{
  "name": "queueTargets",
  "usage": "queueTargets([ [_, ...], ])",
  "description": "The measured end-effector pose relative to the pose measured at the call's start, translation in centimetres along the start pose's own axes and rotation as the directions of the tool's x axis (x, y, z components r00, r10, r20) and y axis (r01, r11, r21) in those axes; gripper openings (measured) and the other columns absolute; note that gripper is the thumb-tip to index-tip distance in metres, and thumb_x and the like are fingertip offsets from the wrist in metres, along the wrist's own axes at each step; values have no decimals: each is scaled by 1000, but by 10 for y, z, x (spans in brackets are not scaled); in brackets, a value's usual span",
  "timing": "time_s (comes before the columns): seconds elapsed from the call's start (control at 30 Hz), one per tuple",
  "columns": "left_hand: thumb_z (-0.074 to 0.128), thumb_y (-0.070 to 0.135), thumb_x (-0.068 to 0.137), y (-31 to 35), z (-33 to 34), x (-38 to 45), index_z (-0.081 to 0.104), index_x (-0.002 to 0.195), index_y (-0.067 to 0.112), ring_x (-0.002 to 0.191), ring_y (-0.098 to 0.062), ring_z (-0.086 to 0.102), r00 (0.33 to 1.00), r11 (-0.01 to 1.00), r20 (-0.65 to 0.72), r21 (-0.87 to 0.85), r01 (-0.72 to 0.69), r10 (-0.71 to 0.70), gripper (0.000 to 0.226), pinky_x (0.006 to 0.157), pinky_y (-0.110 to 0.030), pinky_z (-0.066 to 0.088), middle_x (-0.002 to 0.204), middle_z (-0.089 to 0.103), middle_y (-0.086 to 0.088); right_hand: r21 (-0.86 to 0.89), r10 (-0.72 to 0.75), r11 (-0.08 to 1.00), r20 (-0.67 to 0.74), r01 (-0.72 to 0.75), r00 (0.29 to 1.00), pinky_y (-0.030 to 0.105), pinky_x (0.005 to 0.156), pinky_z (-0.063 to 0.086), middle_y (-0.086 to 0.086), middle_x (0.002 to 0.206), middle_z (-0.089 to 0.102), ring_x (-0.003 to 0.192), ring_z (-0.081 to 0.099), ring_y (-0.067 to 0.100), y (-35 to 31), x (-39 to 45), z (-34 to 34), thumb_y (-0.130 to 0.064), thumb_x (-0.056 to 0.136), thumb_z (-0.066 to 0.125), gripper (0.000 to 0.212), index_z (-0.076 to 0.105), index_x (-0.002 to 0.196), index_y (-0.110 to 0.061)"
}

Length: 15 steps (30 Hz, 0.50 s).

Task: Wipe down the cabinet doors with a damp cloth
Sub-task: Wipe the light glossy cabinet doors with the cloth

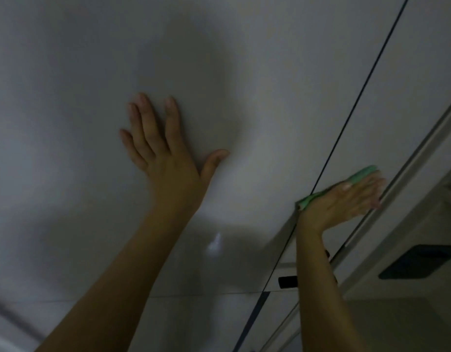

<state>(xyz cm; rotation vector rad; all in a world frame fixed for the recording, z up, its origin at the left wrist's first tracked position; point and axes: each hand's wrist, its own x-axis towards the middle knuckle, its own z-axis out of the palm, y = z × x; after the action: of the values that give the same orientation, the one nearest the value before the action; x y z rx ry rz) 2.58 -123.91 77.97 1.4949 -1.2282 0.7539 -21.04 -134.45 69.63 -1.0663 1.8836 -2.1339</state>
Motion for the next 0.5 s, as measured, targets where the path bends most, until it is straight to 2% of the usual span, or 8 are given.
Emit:
queueTargets([
  [0.03,56,70,81,-1,1,0,24,147,3,139,-49,16,1000,1000,0,1,1,-1,99,112,-59,7,148,21,-36,-9,-18,1000,-5,18,1000,46,119,-5,16,159,2,147,4,32,-7,-20,2,-48,101,3,61,1,149,-11],
  [0.1,56,71,81,-2,1,0,24,147,3,139,-48,17,1000,1000,-2,6,-3,3,100,112,-60,8,148,21,-36,-59,-302,950,66,306,951,42,118,-5,7,159,-3,146,2,33,-15,-68,-1,-39,103,5,52,-3,150,-19],
  [0.13,56,71,81,-1,0,0,25,147,3,139,-48,17,1000,1000,-4,9,-4,4,100,112,-60,8,148,21,-36,-77,-461,876,157,477,873,42,117,-8,-2,159,-9,146,-3,28,-12,-83,-3,-40,103,6,51,-5,151,-25],
  [0.2,56,71,81,-1,-2,0,25,147,2,139,-48,17,1000,1000,-4,16,2,-2,101,112,-60,9,149,21,-36,-91,-604,759,273,645,749,41,116,-12,-12,158,-15,146,-10,19,-1,-75,-8,-42,103,8,51,-7,151,-32],
  [0.23,56,71,81,-1,-3,0,25,148,2,139,-48,16,1000,1000,4,14,8,-8,101,112,-60,8,149,20,-36,-111,-606,751,275,651,746,39,116,-13,-10,158,-13,147,-9,21,-1,-59,-13,-42,103,6,51,-6,152,-29],
  [0.37,57,70,81,2,-5,1,25,147,1,139,-50,16,1000,1000,21,9,17,-17,101,112,-60,8,149,20,-36,-134,-395,910,1,392,919,29,114,-14,27,154,14,143,12,44,-21,17,-23,-42,102,2,68,15,147,7],
  [0.47,57,70,81,3,-5,1,26,147,1,139,-51,17,1000,1000,17,10,18,-18,101,112,-60,8,148,20,-37,-74,-250,966,-18,248,968,39,115,-9,27,155,14,144,10,41,-30,11,-18,-38,100,9,65,14,147,6],
  [0.5,56,70,81,3,-4,1,26,147,1,139,-50,17,1000,1000,13,3,22,-22,101,112,-59,7,148,20,-37,-81,-255,964,2,254,967,39,115,-9,26,155,13,144,9,41,-31,-7,-15,-40,101,8,64,12,149,3],
])
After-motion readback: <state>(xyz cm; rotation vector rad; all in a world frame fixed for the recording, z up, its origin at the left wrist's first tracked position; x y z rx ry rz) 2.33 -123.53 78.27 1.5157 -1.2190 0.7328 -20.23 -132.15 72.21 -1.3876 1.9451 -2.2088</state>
